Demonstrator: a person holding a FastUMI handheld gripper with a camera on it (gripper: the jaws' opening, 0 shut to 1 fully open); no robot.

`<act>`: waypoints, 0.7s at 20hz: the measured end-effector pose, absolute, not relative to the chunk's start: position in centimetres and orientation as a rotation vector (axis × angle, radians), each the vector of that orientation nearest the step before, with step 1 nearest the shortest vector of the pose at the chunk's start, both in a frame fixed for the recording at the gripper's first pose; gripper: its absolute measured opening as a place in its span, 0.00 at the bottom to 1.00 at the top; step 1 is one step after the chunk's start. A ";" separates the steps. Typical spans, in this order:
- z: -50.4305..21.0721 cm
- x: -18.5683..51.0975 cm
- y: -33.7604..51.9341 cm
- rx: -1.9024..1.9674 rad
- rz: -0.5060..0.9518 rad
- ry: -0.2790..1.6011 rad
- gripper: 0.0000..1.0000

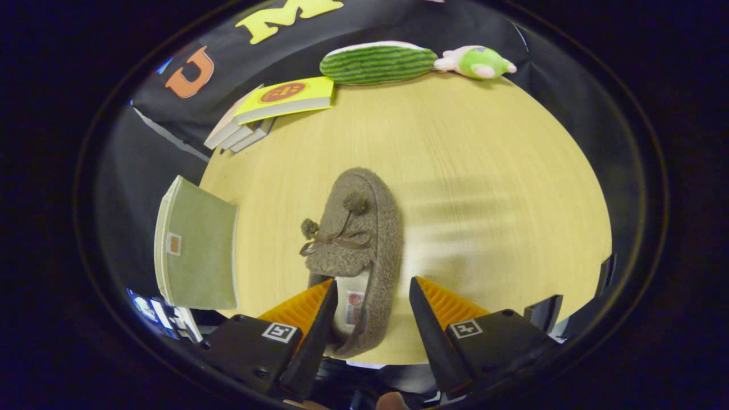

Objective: Open the storage box then place both shoes into the box .Put the left shoe in first, then the right shoe, with the right side of both shoes facing outward in a uniform manner.

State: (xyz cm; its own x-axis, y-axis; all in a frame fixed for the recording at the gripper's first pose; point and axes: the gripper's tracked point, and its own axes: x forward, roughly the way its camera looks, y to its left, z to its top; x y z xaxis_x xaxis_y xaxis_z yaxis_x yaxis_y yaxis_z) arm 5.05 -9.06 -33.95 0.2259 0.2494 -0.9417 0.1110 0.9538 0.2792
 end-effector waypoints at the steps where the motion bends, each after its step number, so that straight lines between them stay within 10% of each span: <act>1: -34.4 4.9 -8.9 0.323 0.100 1.365 0.79; 14: -34.9 3.8 -8.7 0.590 0.042 1.426 0.06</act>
